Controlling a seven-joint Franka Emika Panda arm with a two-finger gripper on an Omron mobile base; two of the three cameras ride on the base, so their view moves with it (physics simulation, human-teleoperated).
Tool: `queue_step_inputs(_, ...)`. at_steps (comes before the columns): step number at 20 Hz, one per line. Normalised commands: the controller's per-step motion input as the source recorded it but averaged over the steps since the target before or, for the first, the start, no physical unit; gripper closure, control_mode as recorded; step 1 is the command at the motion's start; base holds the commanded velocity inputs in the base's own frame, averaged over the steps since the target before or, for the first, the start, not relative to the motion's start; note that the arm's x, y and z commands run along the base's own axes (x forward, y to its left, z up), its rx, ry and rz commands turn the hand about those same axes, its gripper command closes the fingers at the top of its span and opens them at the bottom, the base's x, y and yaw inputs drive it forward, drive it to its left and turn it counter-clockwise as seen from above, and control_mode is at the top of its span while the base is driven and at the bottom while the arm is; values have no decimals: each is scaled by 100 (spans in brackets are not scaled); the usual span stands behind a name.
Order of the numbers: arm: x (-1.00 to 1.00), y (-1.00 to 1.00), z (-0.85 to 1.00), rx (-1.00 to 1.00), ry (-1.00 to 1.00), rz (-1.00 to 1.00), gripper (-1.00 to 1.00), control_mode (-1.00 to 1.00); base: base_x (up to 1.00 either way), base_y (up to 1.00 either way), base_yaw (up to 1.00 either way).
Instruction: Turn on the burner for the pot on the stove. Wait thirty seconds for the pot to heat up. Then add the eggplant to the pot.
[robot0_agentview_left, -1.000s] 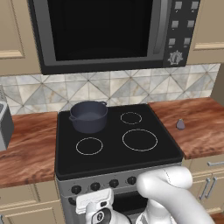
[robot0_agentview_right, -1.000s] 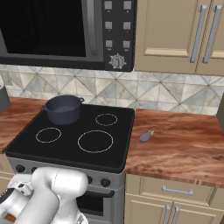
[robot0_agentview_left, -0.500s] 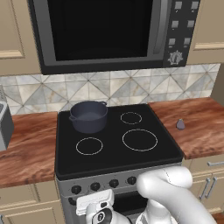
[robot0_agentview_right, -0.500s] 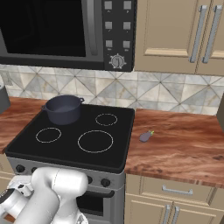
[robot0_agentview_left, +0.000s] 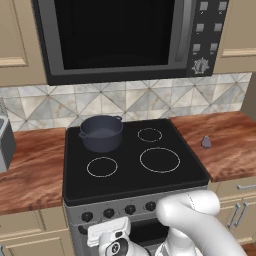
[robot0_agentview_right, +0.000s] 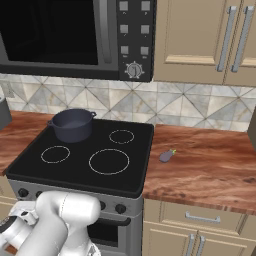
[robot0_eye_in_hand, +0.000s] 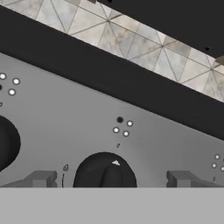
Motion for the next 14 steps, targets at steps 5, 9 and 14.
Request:
queue_step_inputs(5, 3, 0, -13, 0, 1, 0, -100, -100, 0, 0, 0)
queue_step_inputs(9, 4, 0, -12, 0, 1, 0, -100, -100, 0, 0, 0)
queue_step_inputs(14, 0, 0, -1, 0, 0, 0, -100, -100, 0, 0, 0)
